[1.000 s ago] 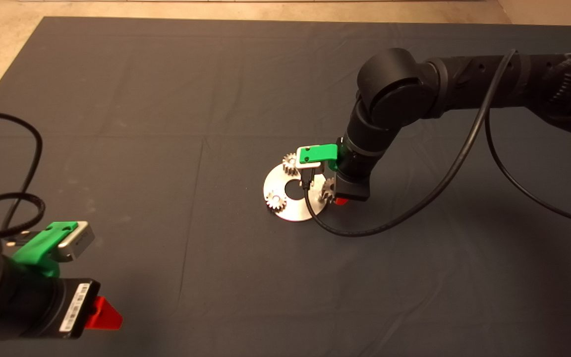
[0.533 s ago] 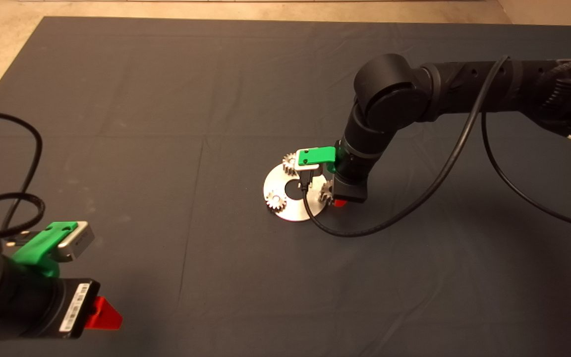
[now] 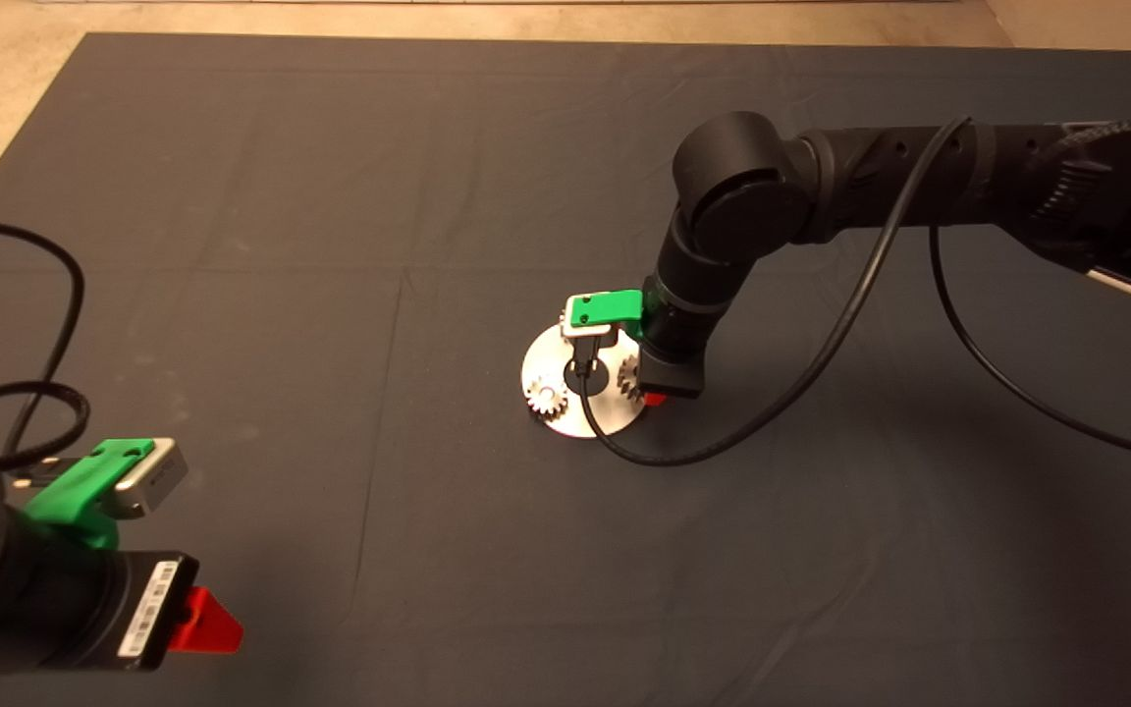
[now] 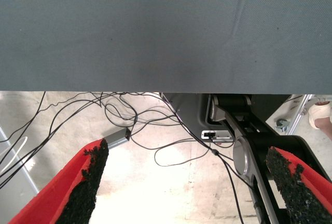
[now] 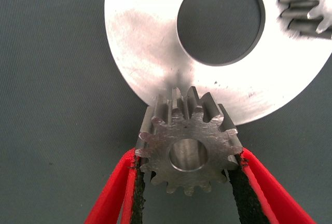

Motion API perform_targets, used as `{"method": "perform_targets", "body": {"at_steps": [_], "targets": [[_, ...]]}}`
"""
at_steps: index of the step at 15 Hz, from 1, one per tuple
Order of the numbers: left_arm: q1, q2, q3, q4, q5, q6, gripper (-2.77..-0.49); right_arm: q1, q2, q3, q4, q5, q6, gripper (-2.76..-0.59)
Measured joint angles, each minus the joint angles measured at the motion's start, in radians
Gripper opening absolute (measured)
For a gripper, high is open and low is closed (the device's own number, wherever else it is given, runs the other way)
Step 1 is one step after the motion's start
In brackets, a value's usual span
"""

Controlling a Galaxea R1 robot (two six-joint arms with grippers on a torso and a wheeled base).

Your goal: Install three planetary gears onto the carrier pins

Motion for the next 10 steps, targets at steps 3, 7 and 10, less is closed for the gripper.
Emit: {"method": "perform_targets", "body": {"at_steps": [3,7,10], "targets": [[0.0,0.0,0.0,0.0,0.0,0.0,-1.08,0.0,0.004,-0.013,-0.011,0.0,-0.002,-2.35],[0.0,0.0,0.0,0.0,0.0,0.0,-1.08,0.0,0.004,-0.021,-0.029,0.0,-0.002,-2.35],[0.0,0.0,0.0,0.0,0.0,0.0,-1.08,-0.003,0.004,-0.023,-0.036,0.0,-0.003,-2.35]]}}
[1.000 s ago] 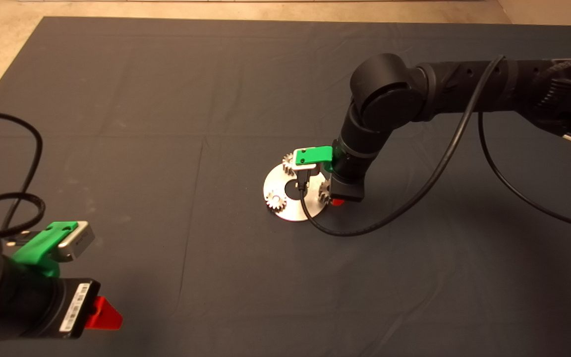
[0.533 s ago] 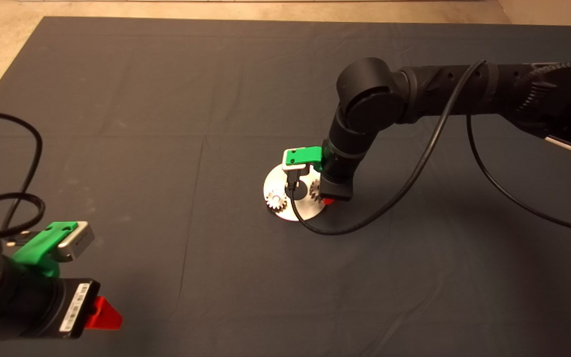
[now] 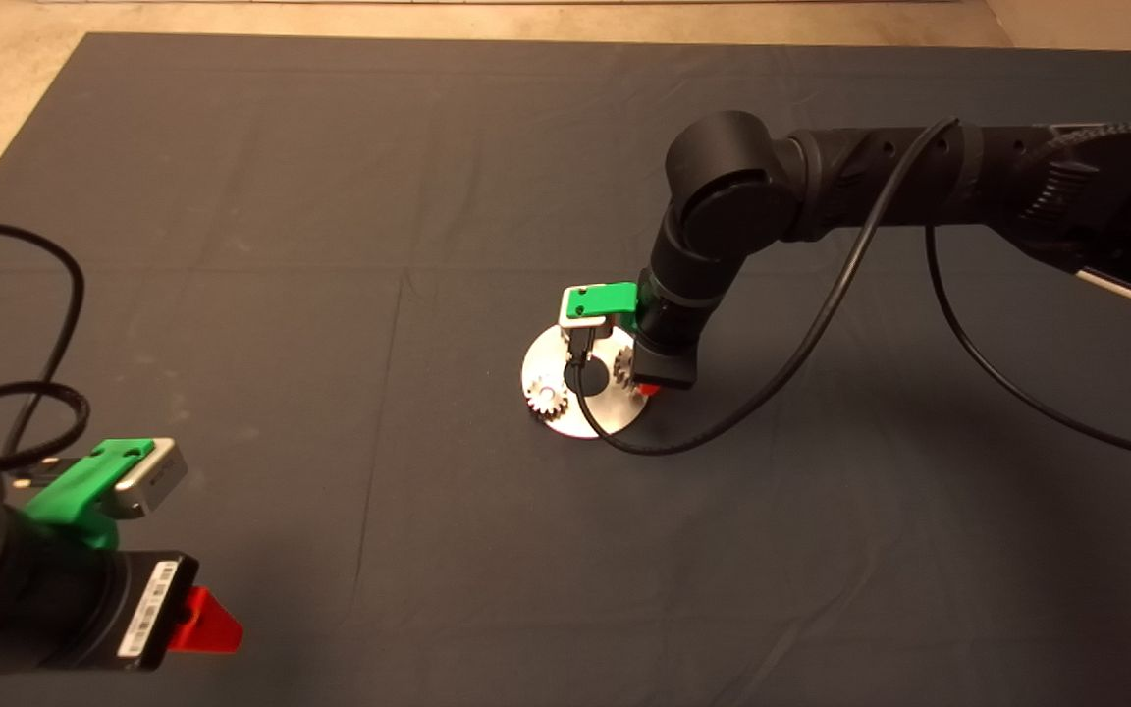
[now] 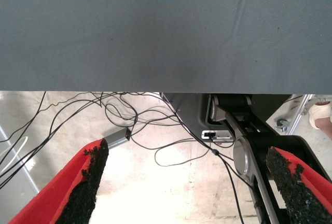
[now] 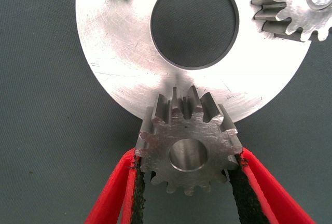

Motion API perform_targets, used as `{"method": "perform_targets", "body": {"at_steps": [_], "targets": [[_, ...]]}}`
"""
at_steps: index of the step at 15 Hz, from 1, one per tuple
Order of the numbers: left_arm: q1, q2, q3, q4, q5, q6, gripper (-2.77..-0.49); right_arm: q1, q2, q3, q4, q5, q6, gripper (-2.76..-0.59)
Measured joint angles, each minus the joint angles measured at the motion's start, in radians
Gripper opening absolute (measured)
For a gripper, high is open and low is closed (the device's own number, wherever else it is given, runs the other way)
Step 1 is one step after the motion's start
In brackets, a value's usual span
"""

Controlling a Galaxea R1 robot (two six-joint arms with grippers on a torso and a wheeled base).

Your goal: Install three planetary gears onto the carrier pins

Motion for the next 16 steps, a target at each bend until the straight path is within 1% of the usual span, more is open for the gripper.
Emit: {"method": "perform_targets", "body": {"at_steps": [7,10,11,16], "targets": [[0.0,0.0,0.0,0.0,0.0,0.0,-1.08,-0.019,0.0,0.0,-0.004,0.0,-0.003,-2.35],[0.0,0.0,0.0,0.0,0.0,0.0,-1.08,-0.019,-0.002,0.0,-0.004,0.0,-0.003,-2.35],[0.0,0.0,0.0,0.0,0.0,0.0,-1.08,-0.019,-0.004,0.0,-0.004,0.004,-0.003,-2.35],[0.0,0.0,0.0,0.0,0.0,0.0,-1.08,-0.019,-0.009,0.0,-0.004,0.006,-0.003,-2.35]]}}
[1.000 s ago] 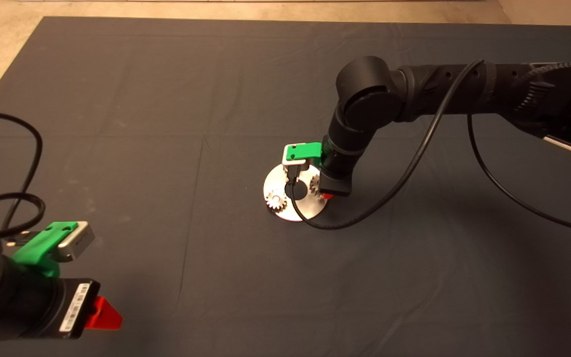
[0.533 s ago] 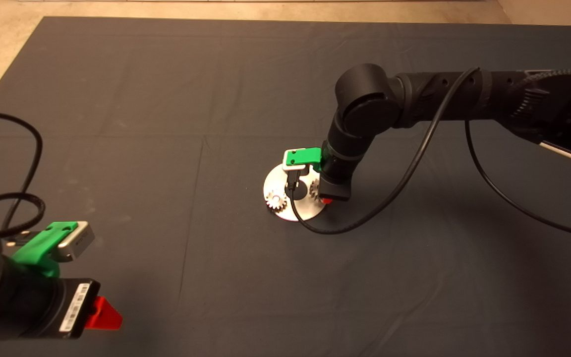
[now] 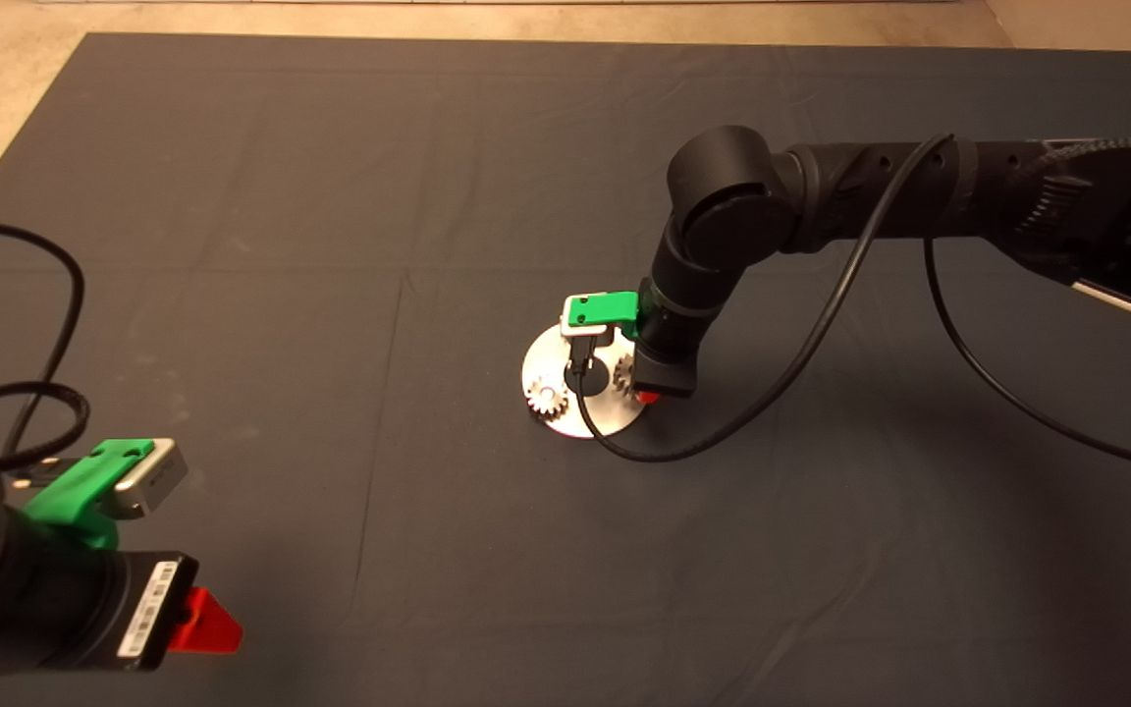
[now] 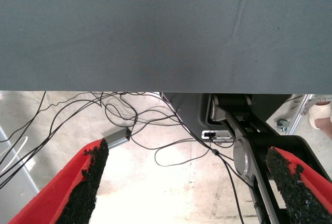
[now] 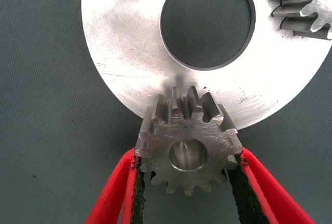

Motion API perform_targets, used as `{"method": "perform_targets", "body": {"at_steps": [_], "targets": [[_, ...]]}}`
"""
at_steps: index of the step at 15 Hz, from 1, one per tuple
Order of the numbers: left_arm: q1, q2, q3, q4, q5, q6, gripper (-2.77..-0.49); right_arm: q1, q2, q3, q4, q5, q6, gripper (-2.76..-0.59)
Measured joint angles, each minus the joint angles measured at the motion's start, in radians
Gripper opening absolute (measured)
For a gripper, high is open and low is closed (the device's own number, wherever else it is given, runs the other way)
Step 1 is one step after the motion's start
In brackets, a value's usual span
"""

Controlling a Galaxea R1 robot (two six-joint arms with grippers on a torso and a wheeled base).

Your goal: Install three planetary gears onto the carrier pins

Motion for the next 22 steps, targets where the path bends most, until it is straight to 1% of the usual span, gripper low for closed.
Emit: {"method": "perform_targets", "body": {"at_steps": [2,11,15,22], "targets": [[0.0,0.0,0.0,0.0,0.0,0.0,-1.08,0.0,-0.002,0.0,0.0,0.002,0.0,-2.35],[0.0,0.001,0.0,0.0,0.0,0.0,-1.08,0.0,-0.003,0.0,0.0,0.002,0.0,-2.35],[0.0,0.001,0.0,0.0,0.0,0.0,-1.08,0.0,-0.017,0.007,0.0,0.005,0.0,-2.35],[0.0,0.001,0.0,0.0,0.0,0.0,-1.08,0.0,-0.024,0.011,0.0,0.003,0.0,-2.36]]}}
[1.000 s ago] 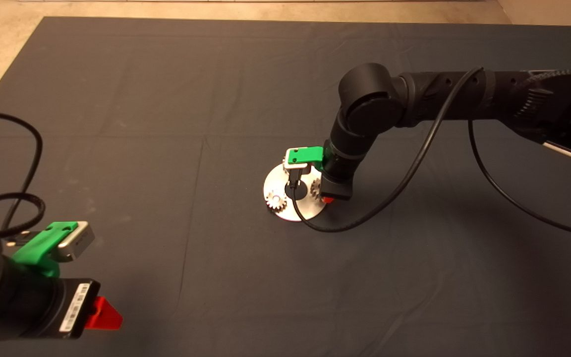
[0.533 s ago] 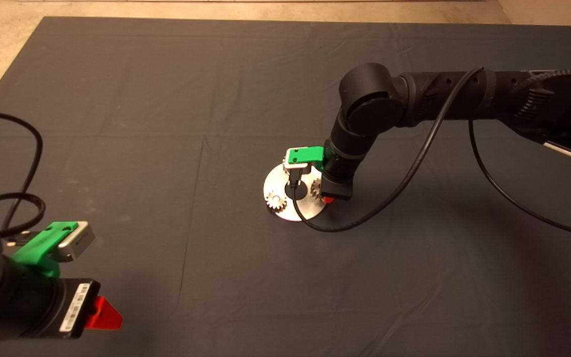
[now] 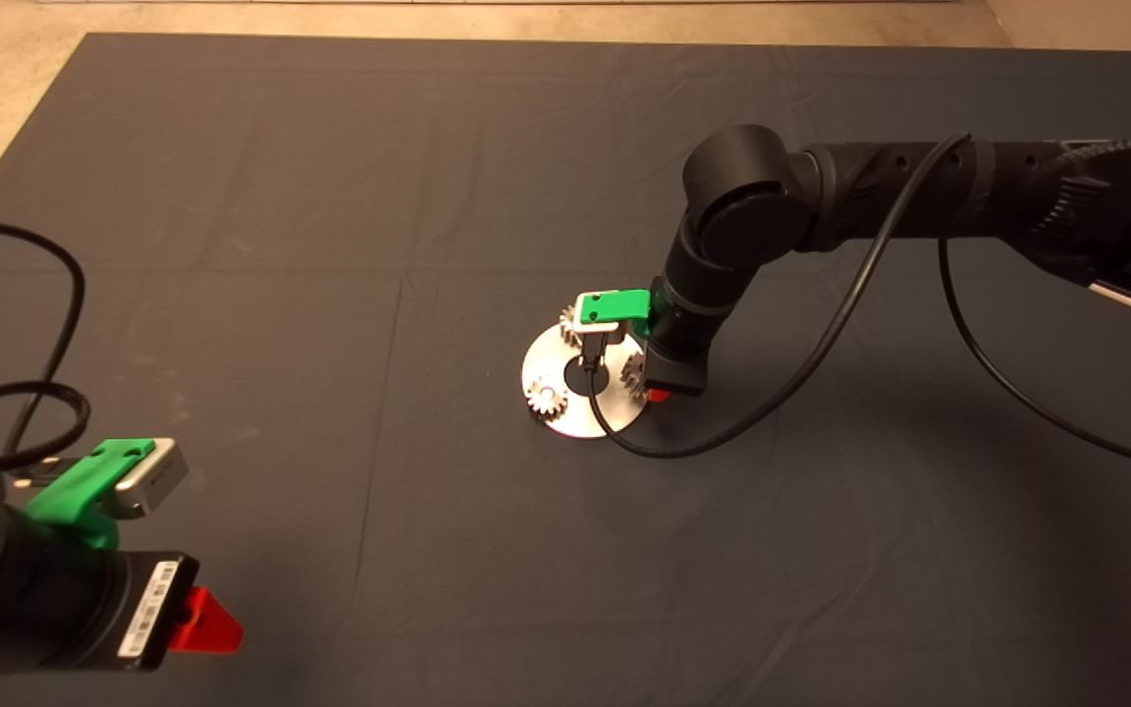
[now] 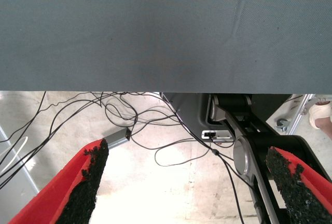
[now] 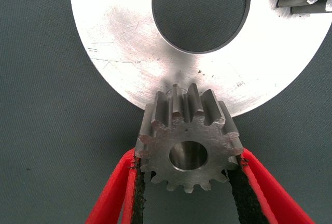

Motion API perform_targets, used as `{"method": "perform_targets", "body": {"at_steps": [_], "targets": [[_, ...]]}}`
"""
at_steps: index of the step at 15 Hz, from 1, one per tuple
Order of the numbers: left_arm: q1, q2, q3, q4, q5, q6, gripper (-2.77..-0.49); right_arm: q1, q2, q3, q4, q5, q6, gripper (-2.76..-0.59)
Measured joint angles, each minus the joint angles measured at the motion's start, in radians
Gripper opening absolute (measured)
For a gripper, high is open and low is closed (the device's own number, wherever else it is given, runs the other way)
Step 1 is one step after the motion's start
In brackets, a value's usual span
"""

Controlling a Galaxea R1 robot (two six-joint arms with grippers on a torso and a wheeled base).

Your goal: Install three planetary gears onto the carrier pins

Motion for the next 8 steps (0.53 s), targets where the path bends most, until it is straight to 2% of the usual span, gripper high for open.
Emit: {"method": "perform_targets", "body": {"at_steps": [8], "targets": [[0.0,0.0,0.0,0.0,0.0,0.0,-1.08,-0.002,0.013,0.0,-0.001,-0.007,0.0,-2.36]]}}
